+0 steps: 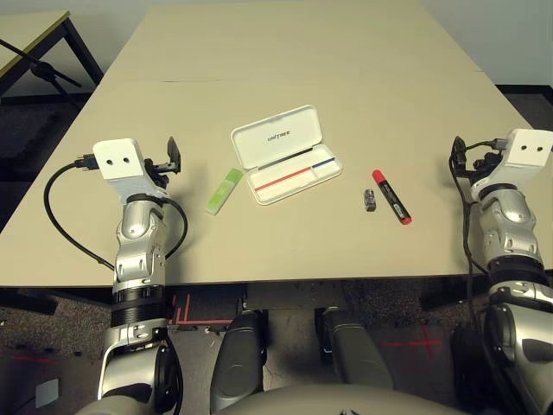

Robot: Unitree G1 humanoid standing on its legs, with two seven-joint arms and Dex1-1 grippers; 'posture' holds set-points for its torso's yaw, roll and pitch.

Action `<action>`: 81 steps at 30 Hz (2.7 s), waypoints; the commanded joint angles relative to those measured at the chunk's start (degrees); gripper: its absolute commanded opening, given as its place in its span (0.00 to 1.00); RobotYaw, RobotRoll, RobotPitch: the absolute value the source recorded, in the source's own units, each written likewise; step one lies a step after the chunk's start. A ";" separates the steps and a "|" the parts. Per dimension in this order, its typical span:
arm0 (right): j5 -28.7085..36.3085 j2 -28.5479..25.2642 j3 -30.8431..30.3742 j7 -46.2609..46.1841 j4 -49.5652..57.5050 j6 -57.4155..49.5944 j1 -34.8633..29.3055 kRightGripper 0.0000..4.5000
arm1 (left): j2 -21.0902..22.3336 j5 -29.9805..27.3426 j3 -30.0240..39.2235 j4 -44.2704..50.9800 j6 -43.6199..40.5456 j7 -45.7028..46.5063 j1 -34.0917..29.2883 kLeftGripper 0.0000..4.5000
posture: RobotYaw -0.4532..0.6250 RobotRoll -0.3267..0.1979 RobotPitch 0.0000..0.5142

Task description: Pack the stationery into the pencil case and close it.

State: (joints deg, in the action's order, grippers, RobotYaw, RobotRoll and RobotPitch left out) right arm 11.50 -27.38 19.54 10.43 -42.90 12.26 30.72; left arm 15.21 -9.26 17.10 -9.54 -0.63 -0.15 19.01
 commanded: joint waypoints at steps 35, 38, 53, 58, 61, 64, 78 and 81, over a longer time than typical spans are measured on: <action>12.10 -17.38 -9.22 72.81 7.86 -14.07 2.55 1.00 | 29.36 -15.44 -22.86 19.57 -39.93 -51.90 12.33 0.99 | 0.40 0.62 0.35; 12.70 -17.21 -9.81 76.09 9.57 -14.68 2.83 1.00 | 27.76 -12.36 -29.05 15.84 -40.39 -54.44 17.36 0.99 | 0.39 0.62 0.35; 14.09 -19.51 -8.54 80.04 10.13 -14.80 5.44 1.00 | 13.57 -0.41 -43.26 -0.67 -41.44 -54.88 28.87 0.99 | 0.35 0.62 0.35; 15.18 -20.38 -8.38 80.39 11.70 -16.71 5.73 1.00 | 12.80 2.95 -44.38 -4.32 -41.38 -55.51 30.05 0.99 | 0.34 0.62 0.35; 15.50 -20.43 -8.55 80.73 12.52 -17.30 5.63 1.00 | 13.10 4.52 -45.02 -5.61 -40.62 -56.61 30.35 0.99 | 0.34 0.62 0.36; 15.72 -20.40 -8.58 80.49 13.37 -17.79 5.53 1.00 | 14.39 6.23 -46.11 -5.98 -39.76 -58.16 30.27 0.99 | 0.34 0.62 0.36; 15.64 -19.00 -8.89 79.78 12.94 -17.28 5.77 1.00 | 16.28 10.01 -45.93 -6.04 -37.42 -61.10 29.85 0.34 | 0.36 0.62 0.37; 15.60 -18.93 -8.80 79.66 12.62 -17.11 5.74 1.00 | 16.18 10.15 -45.26 -5.82 -36.86 -61.32 29.78 0.07 | 0.36 0.62 0.36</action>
State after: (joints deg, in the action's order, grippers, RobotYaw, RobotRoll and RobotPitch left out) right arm 26.79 -46.41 10.20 90.13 -30.43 -5.14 36.17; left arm 30.92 0.05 -27.98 -14.62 -37.82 -60.76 49.15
